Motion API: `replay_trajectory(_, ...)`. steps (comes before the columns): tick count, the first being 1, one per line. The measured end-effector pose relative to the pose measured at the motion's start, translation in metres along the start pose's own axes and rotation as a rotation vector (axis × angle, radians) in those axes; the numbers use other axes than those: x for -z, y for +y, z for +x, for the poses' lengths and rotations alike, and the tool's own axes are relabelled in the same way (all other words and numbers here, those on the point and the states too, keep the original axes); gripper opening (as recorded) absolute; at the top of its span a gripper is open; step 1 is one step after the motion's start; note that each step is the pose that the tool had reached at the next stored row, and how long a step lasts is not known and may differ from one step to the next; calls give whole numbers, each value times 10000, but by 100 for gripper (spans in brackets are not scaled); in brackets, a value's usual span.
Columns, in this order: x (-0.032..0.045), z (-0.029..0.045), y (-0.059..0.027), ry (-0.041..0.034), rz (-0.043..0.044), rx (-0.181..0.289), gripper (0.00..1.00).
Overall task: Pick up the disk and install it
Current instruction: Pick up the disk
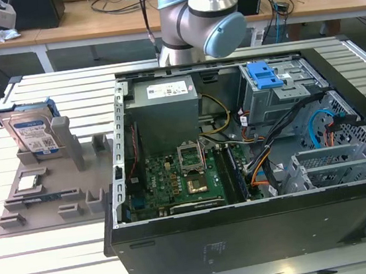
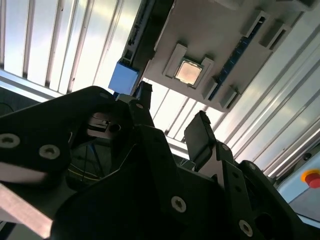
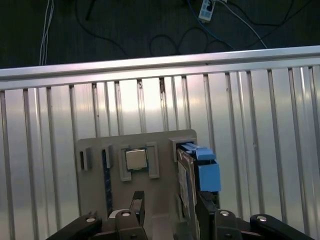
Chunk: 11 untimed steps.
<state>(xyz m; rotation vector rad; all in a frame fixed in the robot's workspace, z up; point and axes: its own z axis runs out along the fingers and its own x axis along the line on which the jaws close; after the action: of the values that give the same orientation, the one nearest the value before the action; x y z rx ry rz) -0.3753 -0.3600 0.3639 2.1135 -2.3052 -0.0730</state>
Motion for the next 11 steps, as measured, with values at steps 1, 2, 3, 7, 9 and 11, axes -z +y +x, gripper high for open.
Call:
replay_trajectory(1,-34,-14,-1,0,-1,2,54)
replay_trajectory(2,-52,-46,1,-1,0,3,54)
replay_trajectory(3,-63,-92,5,0,0,8,54)
replay_trajectory(7,-126,-201,11,12,-6,282,54)
replay_trajectory(9,-159,-243,13,19,-10,433,54)
replay_trajectory(11,-183,-293,14,20,-10,490,54)
